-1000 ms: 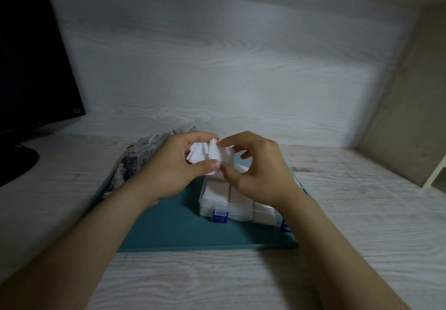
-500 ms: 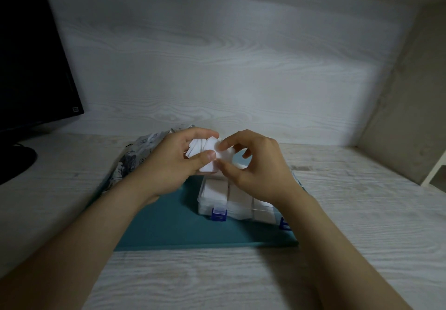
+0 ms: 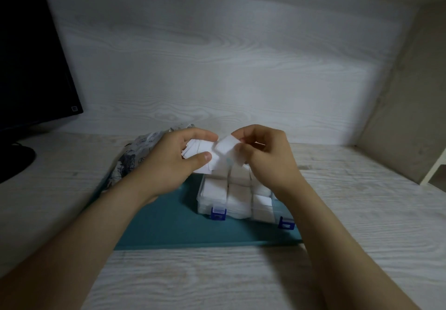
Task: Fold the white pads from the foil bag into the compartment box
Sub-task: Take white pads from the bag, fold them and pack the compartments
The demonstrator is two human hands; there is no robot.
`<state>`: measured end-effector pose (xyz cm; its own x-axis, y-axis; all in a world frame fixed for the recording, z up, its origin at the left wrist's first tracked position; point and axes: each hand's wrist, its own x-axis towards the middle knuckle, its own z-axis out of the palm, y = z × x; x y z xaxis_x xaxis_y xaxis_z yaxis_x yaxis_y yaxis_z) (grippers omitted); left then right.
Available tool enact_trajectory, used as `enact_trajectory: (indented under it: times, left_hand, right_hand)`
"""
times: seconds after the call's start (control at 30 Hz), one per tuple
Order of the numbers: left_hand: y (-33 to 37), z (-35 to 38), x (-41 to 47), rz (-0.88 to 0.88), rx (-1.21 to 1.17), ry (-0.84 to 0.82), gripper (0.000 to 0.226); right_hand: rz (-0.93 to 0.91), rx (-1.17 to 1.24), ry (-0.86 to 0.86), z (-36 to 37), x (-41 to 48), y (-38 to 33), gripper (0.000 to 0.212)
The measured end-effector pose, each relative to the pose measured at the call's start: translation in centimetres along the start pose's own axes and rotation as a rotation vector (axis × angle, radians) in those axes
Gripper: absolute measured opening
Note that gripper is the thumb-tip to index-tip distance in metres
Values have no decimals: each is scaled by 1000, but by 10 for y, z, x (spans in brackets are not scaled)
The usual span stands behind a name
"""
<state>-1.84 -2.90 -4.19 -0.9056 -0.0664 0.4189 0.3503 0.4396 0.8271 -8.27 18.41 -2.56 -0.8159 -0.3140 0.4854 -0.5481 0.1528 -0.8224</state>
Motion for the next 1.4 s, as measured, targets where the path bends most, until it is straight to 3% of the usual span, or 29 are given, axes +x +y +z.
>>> enact_trajectory:
  times: [0.17, 0.57, 0.8, 0.97, 1.1, 1.27, 1.4]
  left_hand:
    - [5, 4, -2, -2, -12, -48, 46]
    - [10, 3, -4, -10, -25, -96, 59]
    - [3, 3, -1, -49, -7, -73, 65]
    - [1, 3, -2, -71, 53, -63, 76]
    - [3, 5, -3, -50, 95, -65, 76]
    - [6, 8, -4, 5, 42, -12, 57]
    - [7, 8, -4, 11, 78, 67, 53]
  right_hand:
    - [10, 122, 17, 0, -3, -5, 21]
    - [-40, 26, -60, 6, -3, -3, 13]
    - [-337, -471, -6, 11, -4, 4, 21]
    - [-411, -599, -81, 14, -7, 5, 31]
    - [-416, -592, -69, 12, -8, 1, 29]
    - [-370, -488, -70, 11, -8, -3, 15]
    - [-225, -250, 36, 10, -6, -6, 16]
